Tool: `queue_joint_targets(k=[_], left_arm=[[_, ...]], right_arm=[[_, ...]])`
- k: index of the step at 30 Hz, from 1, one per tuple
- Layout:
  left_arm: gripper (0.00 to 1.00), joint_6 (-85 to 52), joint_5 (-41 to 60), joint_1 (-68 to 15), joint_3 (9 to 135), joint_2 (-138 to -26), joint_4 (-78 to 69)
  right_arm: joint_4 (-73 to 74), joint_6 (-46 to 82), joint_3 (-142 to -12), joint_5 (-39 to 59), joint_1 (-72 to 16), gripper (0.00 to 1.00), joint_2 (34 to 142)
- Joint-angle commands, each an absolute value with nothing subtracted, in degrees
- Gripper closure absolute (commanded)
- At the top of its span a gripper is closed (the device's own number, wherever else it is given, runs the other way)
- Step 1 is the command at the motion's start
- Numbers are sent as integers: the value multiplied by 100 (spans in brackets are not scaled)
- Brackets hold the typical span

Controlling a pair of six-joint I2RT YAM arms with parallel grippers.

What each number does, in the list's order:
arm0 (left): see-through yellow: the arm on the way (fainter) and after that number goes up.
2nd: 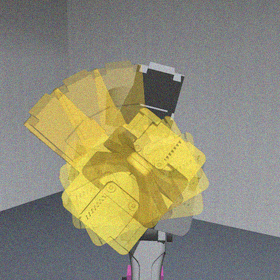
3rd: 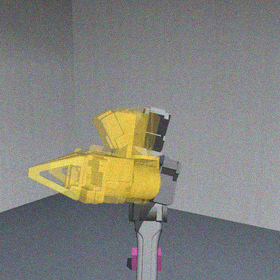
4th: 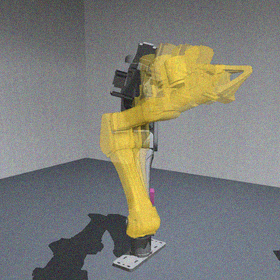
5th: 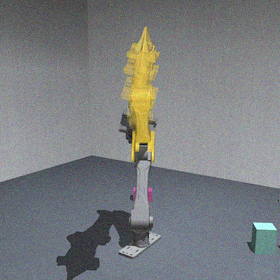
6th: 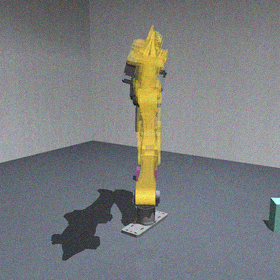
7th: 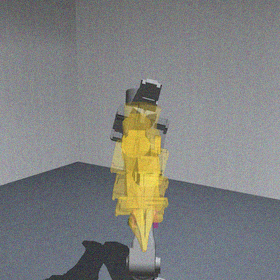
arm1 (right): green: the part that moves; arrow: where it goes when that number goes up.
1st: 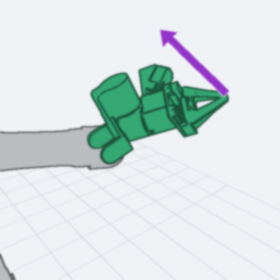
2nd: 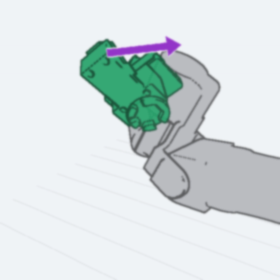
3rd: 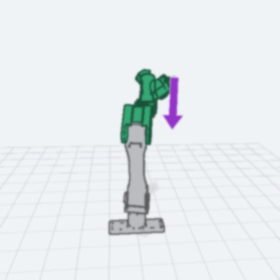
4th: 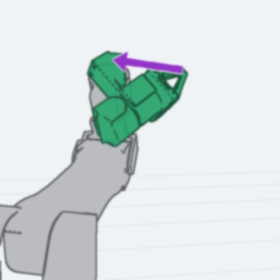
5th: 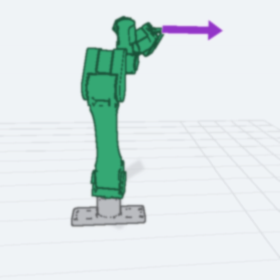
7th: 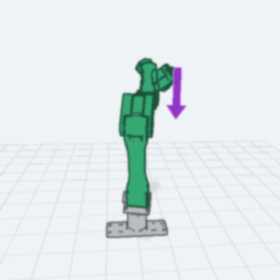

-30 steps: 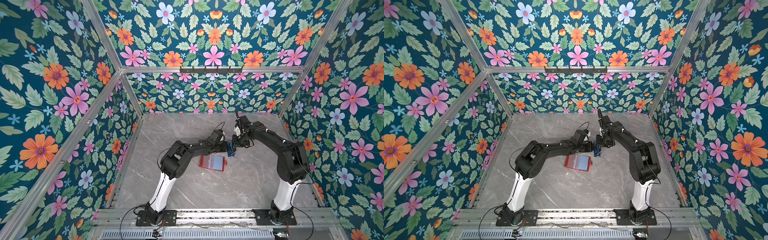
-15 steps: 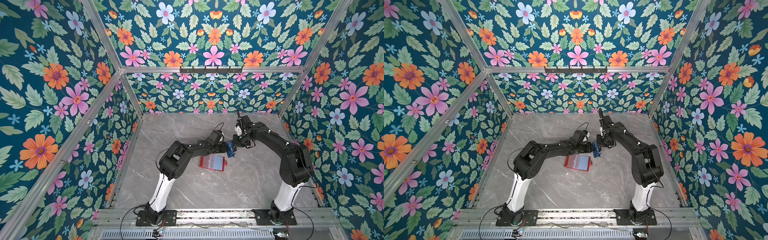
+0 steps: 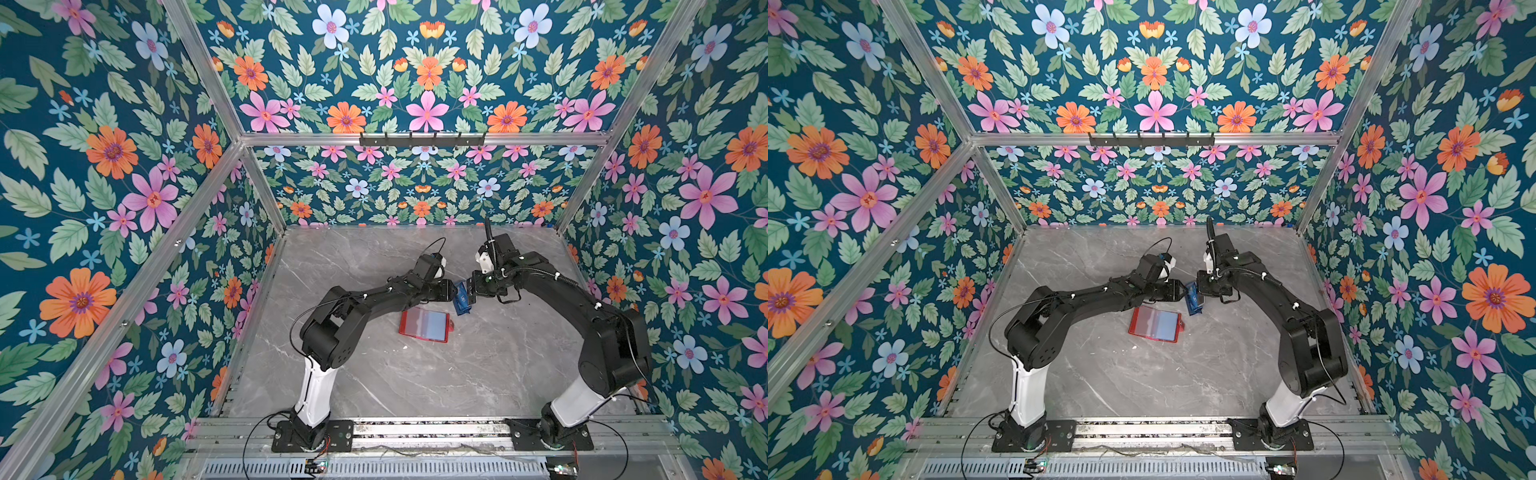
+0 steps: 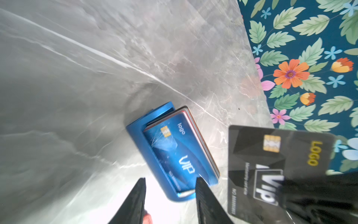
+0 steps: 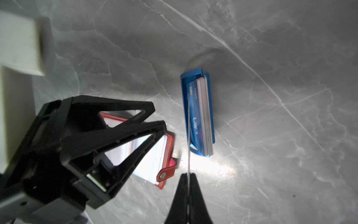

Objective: Put the credit cards into the card holder

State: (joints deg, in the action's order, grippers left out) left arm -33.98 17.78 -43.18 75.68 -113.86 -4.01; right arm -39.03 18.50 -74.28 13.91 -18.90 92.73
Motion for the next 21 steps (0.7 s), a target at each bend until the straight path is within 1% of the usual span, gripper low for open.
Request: queue_joint_targets(k=[1,8,10,12,16,21], left_arm=[[55,-3068,1213,-4265,7181,-10926,-205],[55,-2709,532,-4051,6107,-9904,147],[55,-2689,514,-3898,5710,-9615,94],[55,-2711,772,-3654,5306,-9400,-106],[56,-2817,1599,-3132,4533,-9085,-722],[57,-2900,2321,-2852,4045,-9053,-1307]], right_arm=[[-3497,1961,-7145,1980,-1919,100,9045],[-2740,2406,-6501,2671,-2180,100,8807],[-2437,2606,-6321,2790,-2317,100,8798],[-2156,2766,-6180,2916,-2456,100,8829],[-1631,3110,-5985,3133,-2670,100,9018],[-1265,3412,-5824,3087,-2828,100,9245]])
